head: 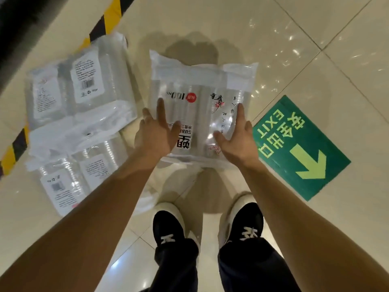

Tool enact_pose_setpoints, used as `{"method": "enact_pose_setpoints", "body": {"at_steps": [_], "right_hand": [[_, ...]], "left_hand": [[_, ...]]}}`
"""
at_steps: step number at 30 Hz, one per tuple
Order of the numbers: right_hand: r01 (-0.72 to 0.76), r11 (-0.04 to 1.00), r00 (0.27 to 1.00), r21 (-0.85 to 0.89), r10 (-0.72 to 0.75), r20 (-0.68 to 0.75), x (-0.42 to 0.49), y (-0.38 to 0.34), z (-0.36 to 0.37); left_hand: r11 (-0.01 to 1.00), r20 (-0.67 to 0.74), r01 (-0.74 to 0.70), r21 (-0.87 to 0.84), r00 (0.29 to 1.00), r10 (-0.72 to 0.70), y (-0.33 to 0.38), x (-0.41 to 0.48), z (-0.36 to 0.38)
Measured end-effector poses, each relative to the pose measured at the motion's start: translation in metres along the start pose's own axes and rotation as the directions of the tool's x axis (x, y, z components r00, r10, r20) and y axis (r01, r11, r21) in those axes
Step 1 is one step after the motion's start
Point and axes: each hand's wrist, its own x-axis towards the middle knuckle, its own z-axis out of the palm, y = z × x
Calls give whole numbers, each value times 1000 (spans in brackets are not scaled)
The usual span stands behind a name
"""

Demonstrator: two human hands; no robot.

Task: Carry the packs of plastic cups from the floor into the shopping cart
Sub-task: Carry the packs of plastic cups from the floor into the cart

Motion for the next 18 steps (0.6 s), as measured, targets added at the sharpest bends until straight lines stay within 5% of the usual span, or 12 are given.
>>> {"method": "enact_pose_setpoints", "body": {"at_steps": [9, 18], "right_hand": [[7, 984, 996, 175, 8, -84, -29, -19, -59], [124, 972, 961, 201, -68, -267, -169, -155, -278]], "left_hand": [[997, -87, -35, -63, 996, 30, 36, -34, -33], [978, -407, -171, -124, 907, 107, 120, -179, -267]]}}
